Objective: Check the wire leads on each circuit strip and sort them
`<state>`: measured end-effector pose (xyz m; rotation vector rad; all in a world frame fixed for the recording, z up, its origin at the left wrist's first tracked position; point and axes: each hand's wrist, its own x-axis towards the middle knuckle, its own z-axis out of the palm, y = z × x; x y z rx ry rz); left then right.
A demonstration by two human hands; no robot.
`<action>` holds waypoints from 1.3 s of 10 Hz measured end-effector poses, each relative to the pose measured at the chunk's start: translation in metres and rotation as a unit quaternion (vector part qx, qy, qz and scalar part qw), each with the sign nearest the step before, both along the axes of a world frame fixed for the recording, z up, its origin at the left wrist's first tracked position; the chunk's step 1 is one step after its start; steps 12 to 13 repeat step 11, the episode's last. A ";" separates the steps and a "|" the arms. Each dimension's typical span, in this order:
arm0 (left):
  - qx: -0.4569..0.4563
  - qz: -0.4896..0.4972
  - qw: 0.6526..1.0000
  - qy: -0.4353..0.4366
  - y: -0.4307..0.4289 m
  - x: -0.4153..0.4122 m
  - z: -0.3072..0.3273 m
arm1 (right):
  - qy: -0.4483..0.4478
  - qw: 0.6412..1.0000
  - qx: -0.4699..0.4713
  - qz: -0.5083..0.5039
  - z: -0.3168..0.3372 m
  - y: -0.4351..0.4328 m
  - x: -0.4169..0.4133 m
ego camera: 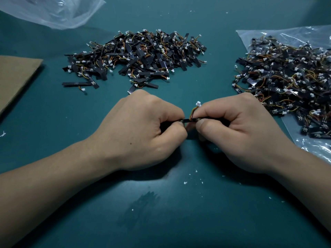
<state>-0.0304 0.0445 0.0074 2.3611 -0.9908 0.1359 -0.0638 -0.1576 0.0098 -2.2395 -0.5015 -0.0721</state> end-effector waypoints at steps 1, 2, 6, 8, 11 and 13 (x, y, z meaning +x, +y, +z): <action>-0.003 0.000 1.000 0.002 0.000 0.000 0.000 | -0.007 1.000 -0.004 -0.003 -0.001 0.000 0.000; -0.017 -0.011 1.000 0.014 0.002 0.001 0.000 | -0.009 1.000 -0.008 -0.004 -0.002 -0.001 0.000; -0.036 -0.010 0.998 0.055 0.003 0.002 0.002 | -0.026 0.997 -0.063 0.039 -0.001 -0.004 -0.002; -0.145 0.031 0.983 0.112 0.002 0.003 0.002 | -0.013 0.998 0.058 -0.038 -0.004 -0.008 0.001; -0.046 0.034 0.997 0.042 0.001 0.001 -0.003 | 0.009 0.842 0.490 -0.225 0.011 -0.007 0.015; -0.046 0.034 0.997 0.042 0.001 0.001 -0.003 | 0.009 0.842 0.490 -0.225 0.011 -0.007 0.015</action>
